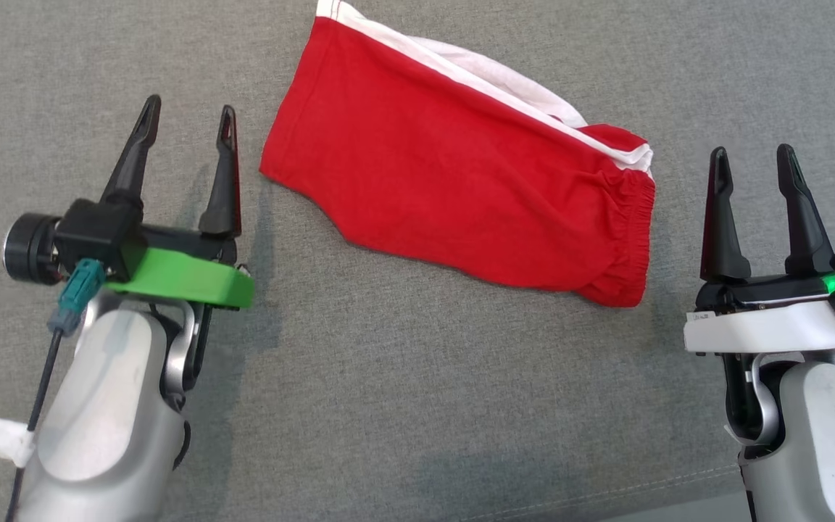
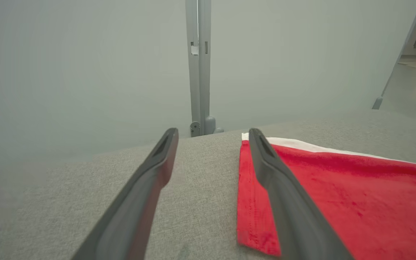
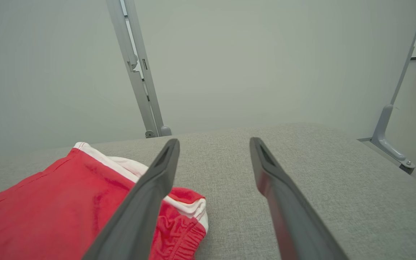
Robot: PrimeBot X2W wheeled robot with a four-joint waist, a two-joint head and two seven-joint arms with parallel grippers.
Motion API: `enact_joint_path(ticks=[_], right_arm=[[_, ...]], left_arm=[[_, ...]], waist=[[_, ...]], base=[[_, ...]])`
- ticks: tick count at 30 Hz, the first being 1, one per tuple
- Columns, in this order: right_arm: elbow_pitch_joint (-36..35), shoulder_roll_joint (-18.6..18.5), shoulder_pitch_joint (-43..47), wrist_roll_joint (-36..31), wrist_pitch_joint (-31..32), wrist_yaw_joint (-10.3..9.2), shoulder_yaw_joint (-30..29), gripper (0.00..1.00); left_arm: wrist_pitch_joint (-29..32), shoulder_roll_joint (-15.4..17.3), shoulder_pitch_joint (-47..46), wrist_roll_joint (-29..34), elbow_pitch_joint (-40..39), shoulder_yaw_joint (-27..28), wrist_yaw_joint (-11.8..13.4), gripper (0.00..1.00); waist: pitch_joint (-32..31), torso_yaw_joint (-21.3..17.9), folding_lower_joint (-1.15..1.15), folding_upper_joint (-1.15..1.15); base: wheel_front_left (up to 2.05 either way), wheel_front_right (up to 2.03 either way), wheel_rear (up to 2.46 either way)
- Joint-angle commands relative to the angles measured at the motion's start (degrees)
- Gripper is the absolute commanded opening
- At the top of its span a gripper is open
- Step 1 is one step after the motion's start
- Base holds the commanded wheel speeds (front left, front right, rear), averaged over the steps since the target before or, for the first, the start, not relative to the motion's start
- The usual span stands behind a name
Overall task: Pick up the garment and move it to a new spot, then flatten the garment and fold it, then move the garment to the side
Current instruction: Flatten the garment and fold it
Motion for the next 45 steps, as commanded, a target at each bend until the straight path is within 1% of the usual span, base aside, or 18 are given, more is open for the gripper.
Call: enact_joint_path(ticks=[1,5,9,12,15,19,20,22,23,26,29,32,34,35,37,40,45], right_arm=[[-0.18,-0.04,-0.59,0.22,-0.17,0.0,0.21,1.0],[-0.09,-0.04,-1.31,0.24,-0.17,-0.01,0.99,1.0],[0.26,-0.02,-1.66,0.88,-0.17,-0.01,1.98,1.0],[0.43,-0.06,-1.6,1.6,-0.17,-0.01,2.4,1.0],[0.49,-0.03,-1.41,1.93,-0.17,0.0,2.47,1.0],[0.75,-0.06,-1.24,2.44,-0.17,-0.01,2.62,1.0],[0.77,-0.05,-1.31,2.56,-0.17,-0.01,2.64,1.0],[0.87,-0.04,-1.44,2.9,-0.17,-0.01,2.55,1.0],[0.9,-0.04,-1.48,3.07,-0.17,-0.01,2.49,1.0],[0.89,-0.05,-1.48,3.53,-0.17,-0.01,2.51,1.0],[0.89,-0.04,-1.32,3.6,-0.17,-0.01,2.64,1.0],[1.0,-0.05,-0.93,3.95,-0.17,-0.01,2.6,1.0],[1.07,-0.05,-0.66,4.16,-0.17,-0.01,2.94,1.0],[1.07,-0.05,-0.66,4.16,-0.17,-0.01,2.94,1.0],[1.2,-0.06,-0.16,3.96,-0.17,-0.01,2.81,1.0],[1.27,-0.06,0.6,3.32,-0.17,0.0,2.25,1.0],[1.46,-0.08,1.59,2.07,-0.17,0.0,1.75,1.0]], left_arm=[[0.0,-0.11,-1.82,0.25,0.58,-0.16,-0.62,1.0],[2.91,-1.01,-6.71,-1.12,5.18,-2.44,-4.21,1.0],[9.29,-1.74,-10.28,-4.6,12.41,-4.74,-7.05,1.0],[12.57,-1.55,-12.1,-7.34,17.45,-5.52,-7.88,1.0],[15.07,-1.21,-13.27,-9.73,22.09,-5.34,-8.07,1.0],[18.9,-1.83,-13.82,-13.29,26.84,-5.99,-8.33,1.0],[19.61,-1.96,-13.79,-14.21,27.44,-6.4,-8.39,0.91],[19.73,-2.0,-13.88,-15.23,27.75,-7.45,-8.48,0.02],[20.36,-2.08,-13.63,-16.08,27.65,-8.46,-8.5,0.0],[19.57,-0.99,-13.14,-17.71,27.01,-10.16,-8.5,0.0],[16.37,-0.01,-12.44,-18.16,26.04,-10.83,-8.45,0.0],[11.98,0.54,-10.21,-18.7,25.04,-10.03,-8.24,0.0],[8.89,0.49,-7.53,-19.24,23.61,-9.03,-7.39,0.0],[8.89,0.49,-7.53,-19.24,23.61,-9.03,-7.39,0.0],[6.33,0.29,-4.0,-19.72,21.44,-8.39,-6.27,0.0],[4.3,-0.45,1.85,-20.31,16.82,-8.05,-4.4,0.0],[3.88,-0.65,9.63,-20.9,7.93,-7.74,-0.49,0.0]], waist=[[0.3,-0.1,0.0,0.0],[1.14,-0.74,0.0,0.0],[1.95,-2.06,0.0,0.0],[2.4,-2.99,0.0,0.0],[2.75,-3.59,0.0,0.0],[2.92,-4.19,0.0,0.0],[2.95,-4.29,0.0,0.0],[2.97,-4.4,0.0,0.0],[2.97,-4.39,0.0,0.0],[2.87,-4.16,0.0,0.0],[2.66,-3.55,0.0,0.0],[2.18,-2.6,0.0,0.0],[1.67,-1.9,0.0,0.0],[1.67,-1.9,0.0,0.0],[1.14,-0.89,0.0,0.0],[0.39,0.98,0.0,0.0],[-0.56,3.06,0.0,0.0]], base=[[0.0,0.0,0.0],[0.0,0.0,0.0],[0.0,0.0,0.0],[0.0,0.0,0.0],[0.0,0.0,0.0],[0.0,0.0,0.0],[0.0,0.0,0.0],[0.0,0.0,0.0],[0.0,0.0,0.0],[0.0,0.0,0.0],[0.0,0.0,0.0],[0.0,0.0,0.0],[0.0,0.0,0.0],[0.0,0.0,0.0],[0.0,0.0,0.0],[0.0,0.0,0.0],[0.0,0.0,0.0]])
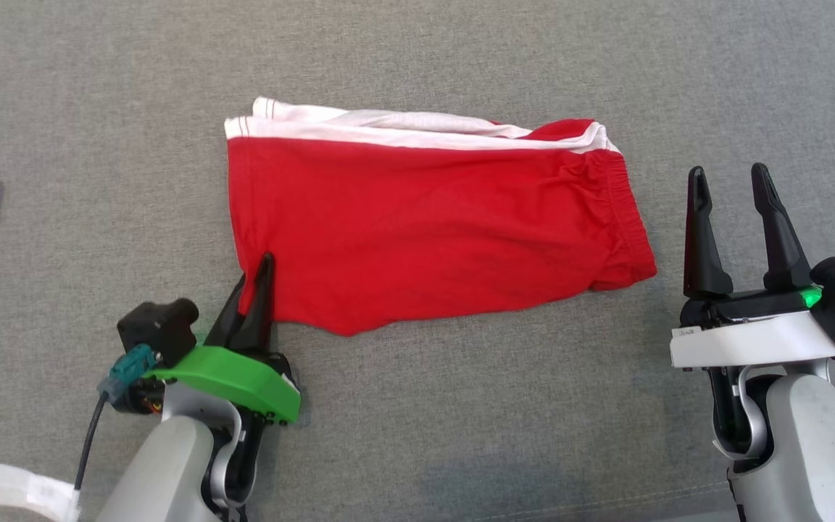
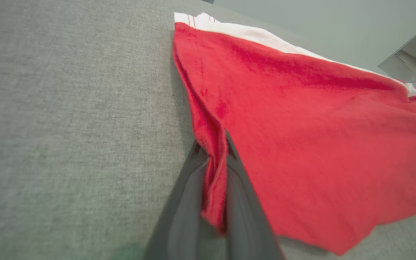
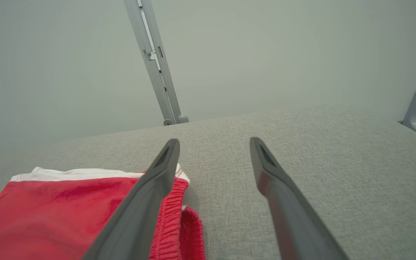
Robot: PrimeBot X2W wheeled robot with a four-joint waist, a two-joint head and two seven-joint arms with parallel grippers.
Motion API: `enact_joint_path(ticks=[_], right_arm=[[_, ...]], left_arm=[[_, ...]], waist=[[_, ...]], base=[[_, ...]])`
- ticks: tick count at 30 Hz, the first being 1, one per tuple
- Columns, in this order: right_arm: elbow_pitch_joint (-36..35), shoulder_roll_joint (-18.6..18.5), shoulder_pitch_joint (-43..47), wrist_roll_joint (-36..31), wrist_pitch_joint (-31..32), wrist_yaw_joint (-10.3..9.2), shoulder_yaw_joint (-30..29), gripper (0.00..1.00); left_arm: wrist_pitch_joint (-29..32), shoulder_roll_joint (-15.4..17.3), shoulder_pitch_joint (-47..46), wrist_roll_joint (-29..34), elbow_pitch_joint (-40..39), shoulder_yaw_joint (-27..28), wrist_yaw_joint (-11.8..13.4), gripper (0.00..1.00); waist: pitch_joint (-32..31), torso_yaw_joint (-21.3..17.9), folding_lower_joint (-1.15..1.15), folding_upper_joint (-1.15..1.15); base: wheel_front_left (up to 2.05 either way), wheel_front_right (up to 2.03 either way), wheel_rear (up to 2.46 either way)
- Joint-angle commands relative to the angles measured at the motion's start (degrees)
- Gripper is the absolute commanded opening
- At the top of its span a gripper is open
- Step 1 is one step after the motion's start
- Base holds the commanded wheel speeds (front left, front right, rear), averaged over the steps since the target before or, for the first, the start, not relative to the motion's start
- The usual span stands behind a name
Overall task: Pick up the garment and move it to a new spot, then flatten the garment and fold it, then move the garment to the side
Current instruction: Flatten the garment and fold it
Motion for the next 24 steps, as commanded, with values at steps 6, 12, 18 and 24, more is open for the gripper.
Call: enact_joint_path(ticks=[6,12,18,24], right_arm=[[0.8,-0.14,1.2,-1.25,-0.17,0.0,-0.34,1.0],[1.85,-0.13,1.31,-2.11,-0.17,0.0,0.05,1.0],[2.89,-0.15,1.14,-4.59,-0.17,-0.01,0.28,1.0],[3.92,-0.22,1.42,-5.67,-0.17,-0.01,-0.02,1.0]], left_arm=[[0.37,0.1,6.97,-0.07,-7.73,-0.33,4.22,0.64],[-3.41,1.03,7.53,7.88,-14.98,2.08,8.97,1.0],[-3.67,2.47,7.5,18.13,-22.98,8.25,10.44,1.0],[-3.69,3.9,9.56,21.57,-23.32,11.83,8.6,1.0]], waist=[[-1.91,1.83,0.0,0.0],[-2.72,1.46,0.0,0.0],[-3.4,1.64,0.0,0.0],[-4.13,1.93,0.0,0.0]], base=[[0.0,0.0,0.0],[0.0,0.0,0.0],[0.0,0.0,0.0],[0.0,0.0,0.0]])
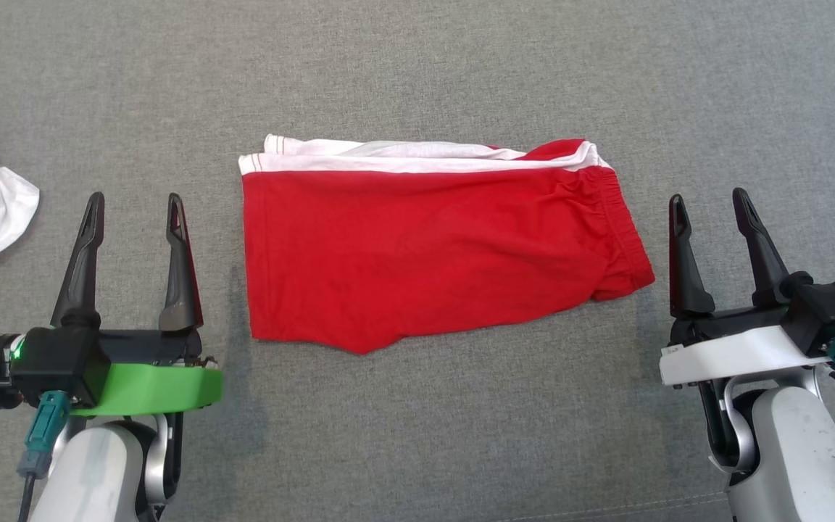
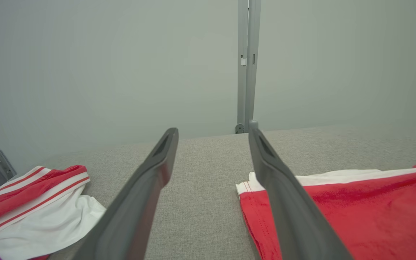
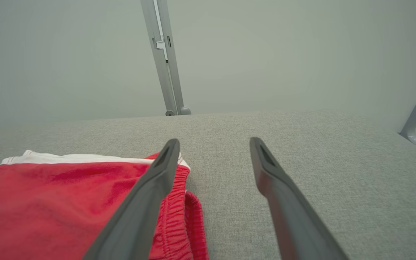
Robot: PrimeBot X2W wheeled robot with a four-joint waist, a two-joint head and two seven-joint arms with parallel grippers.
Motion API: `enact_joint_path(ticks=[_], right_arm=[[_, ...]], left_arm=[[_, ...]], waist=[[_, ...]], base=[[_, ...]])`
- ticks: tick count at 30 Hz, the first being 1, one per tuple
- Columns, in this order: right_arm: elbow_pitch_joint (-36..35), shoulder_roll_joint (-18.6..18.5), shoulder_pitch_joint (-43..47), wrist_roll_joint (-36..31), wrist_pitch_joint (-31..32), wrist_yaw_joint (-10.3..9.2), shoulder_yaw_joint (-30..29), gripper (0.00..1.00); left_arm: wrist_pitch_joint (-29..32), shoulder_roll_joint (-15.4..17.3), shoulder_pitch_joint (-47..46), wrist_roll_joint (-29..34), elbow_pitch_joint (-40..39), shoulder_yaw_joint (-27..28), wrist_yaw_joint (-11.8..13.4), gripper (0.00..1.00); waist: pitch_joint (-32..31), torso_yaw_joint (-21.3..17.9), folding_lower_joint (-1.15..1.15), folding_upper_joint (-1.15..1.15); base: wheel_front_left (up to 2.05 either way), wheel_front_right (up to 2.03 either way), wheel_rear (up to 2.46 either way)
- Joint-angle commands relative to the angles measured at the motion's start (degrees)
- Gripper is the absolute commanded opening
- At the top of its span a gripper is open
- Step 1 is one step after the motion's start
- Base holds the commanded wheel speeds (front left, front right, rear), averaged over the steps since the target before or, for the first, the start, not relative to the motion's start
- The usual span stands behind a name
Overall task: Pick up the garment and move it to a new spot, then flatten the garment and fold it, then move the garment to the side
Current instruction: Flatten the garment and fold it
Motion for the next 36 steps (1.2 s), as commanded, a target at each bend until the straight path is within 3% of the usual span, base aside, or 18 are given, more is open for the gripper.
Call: enact_joint_path(ticks=[1,13,23,29,36], right_arm=[[0.27,-0.16,0.33,-0.07,-0.17,-0.02,-0.16,1.0],[1.12,-1.18,-1.48,-0.83,-0.17,-0.01,-0.84,1.0],[11.55,-2.11,-2.43,2.91,5.7,-0.02,3.81,1.0],[17.11,-1.88,-2.23,5.57,7.35,-0.1,2.0,1.0],[18.86,-1.54,-1.2,6.41,6.07,-0.13,-0.66,1.0]], left_arm=[[-0.15,0.41,1.09,0.93,0.41,0.55,-0.66,1.0],[-0.16,-1.61,-0.13,2.57,1.9,2.26,-2.84,1.0],[-0.16,-4.24,-1.9,4.11,2.27,3.9,-4.48,1.0],[-0.16,-5.82,-1.59,4.75,2.83,4.66,-5.88,1.0],[-0.16,-6.89,-2.2,5.9,3.1,5.05,-7.28,1.0]], waist=[[-0.18,0.08,0.0,0.0],[0.39,1.95,0.0,0.0],[2.46,5.68,0.0,0.0],[3.03,5.74,0.0,0.0],[3.01,5.0,0.0,0.0]], base=[[0.0,0.0,0.0],[0.0,0.0,0.0],[0.0,0.0,0.0],[0.0,0.0,0.0],[0.0,0.0,0.0]])
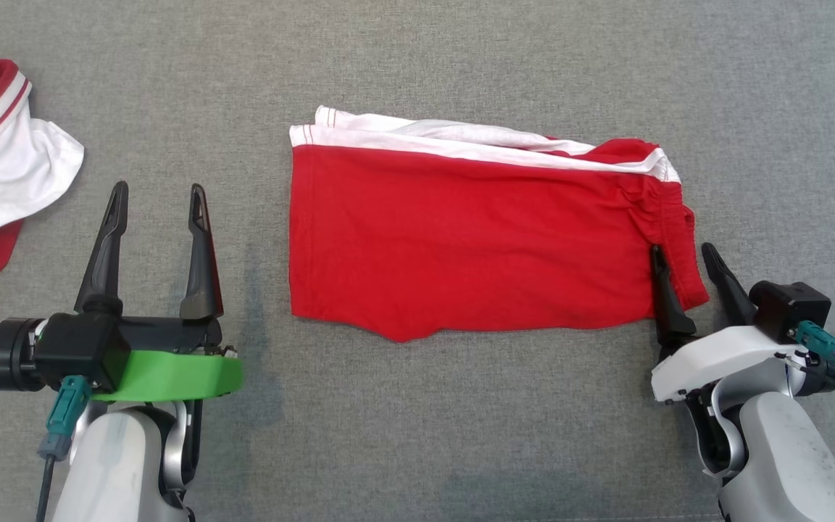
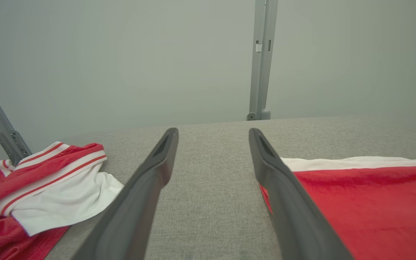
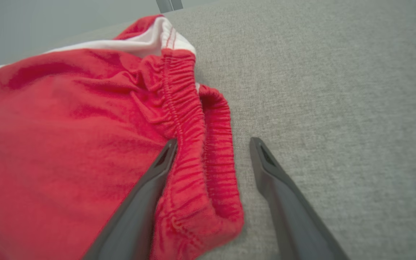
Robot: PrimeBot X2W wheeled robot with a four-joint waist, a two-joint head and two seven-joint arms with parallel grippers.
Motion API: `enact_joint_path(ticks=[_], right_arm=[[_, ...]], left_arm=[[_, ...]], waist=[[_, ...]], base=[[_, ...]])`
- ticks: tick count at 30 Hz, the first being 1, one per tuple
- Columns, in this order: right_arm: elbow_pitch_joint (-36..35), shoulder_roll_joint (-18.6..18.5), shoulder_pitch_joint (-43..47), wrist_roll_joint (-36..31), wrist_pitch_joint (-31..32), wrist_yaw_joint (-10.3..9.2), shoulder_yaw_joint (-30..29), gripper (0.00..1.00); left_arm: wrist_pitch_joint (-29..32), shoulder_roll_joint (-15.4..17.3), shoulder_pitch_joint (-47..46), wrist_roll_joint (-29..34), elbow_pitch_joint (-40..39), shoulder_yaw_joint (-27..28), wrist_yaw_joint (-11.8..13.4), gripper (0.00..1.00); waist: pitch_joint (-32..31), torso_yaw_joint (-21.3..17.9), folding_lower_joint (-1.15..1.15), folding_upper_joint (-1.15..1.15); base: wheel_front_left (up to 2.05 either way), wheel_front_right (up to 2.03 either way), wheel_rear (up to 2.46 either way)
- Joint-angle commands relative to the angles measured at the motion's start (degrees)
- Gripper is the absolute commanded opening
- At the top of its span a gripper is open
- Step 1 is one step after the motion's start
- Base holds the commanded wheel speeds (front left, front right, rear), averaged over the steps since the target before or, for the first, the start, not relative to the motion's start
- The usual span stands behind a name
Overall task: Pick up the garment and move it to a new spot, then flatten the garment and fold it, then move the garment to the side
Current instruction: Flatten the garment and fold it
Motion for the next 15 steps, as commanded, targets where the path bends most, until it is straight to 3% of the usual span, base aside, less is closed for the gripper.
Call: enact_joint_path(ticks=[1,5,6,7,12,15], right_arm=[[2.09,-0.25,1.83,0.55,0.64,-0.27,-0.76,1.0],[3.27,0.2,1.91,1.66,2.49,-0.21,2.56,1.0],[3.46,0.29,1.81,2.0,2.9,-0.2,3.35,0.42],[3.3,0.33,1.57,2.56,2.87,-0.2,3.83,0.0],[0.03,-0.37,0.4,6.28,2.78,-0.2,4.33,0.0],[-2.18,-1.92,0.43,8.38,2.56,-0.22,1.23,0.0]], left_arm=[[-0.16,-0.15,-0.97,0.37,0.27,0.22,-0.44,1.0],[-0.16,-0.55,-0.99,0.92,0.5,0.55,-0.95,1.0],[-0.16,-0.61,-0.97,1.08,0.57,0.67,-1.08,1.0],[-0.16,-0.64,-0.93,1.2,0.65,0.79,-1.25,1.0],[-0.16,-0.66,-0.12,1.82,0.82,1.39,-1.61,1.0],[-0.17,-0.79,0.25,2.01,0.84,1.45,-1.83,1.0]], waist=[[-0.05,-0.24,0.0,0.0],[-0.12,-0.8,0.0,0.0],[-0.15,-0.9,0.0,0.0],[-0.21,-1.02,0.0,0.0],[-0.64,-1.83,0.0,0.0],[-0.91,-2.27,0.0,0.0]], base=[[0.0,0.0,0.0],[0.0,0.0,0.0],[0.0,0.0,0.0],[0.0,0.0,0.0],[0.0,0.0,0.0],[0.0,0.0,0.0]])
